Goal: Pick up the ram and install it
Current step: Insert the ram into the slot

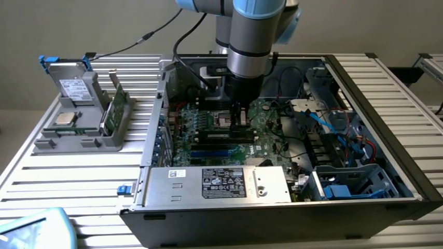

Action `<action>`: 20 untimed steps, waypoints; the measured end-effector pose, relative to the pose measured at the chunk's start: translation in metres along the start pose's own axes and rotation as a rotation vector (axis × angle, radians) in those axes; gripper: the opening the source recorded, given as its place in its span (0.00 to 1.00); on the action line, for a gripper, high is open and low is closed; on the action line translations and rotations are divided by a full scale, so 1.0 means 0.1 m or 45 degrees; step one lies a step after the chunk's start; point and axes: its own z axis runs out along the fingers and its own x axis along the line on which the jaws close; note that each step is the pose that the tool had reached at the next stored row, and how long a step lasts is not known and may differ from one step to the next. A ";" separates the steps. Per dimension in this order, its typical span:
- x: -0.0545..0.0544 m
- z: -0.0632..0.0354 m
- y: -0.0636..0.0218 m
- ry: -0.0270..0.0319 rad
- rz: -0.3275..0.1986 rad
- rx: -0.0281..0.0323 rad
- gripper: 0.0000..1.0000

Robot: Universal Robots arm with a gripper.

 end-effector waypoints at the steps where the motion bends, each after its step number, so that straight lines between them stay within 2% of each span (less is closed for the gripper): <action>1: 0.00 0.001 0.000 -0.0002 0.000 -0.0013 0.14; 13: -0.04 0.003 -0.019 0.0003 0.001 -0.0022 0.14; 17: -0.04 0.005 -0.020 0.0058 0.001 -0.0023 0.14; 20: -0.04 0.011 -0.020 0.0137 0.001 -0.0026 0.14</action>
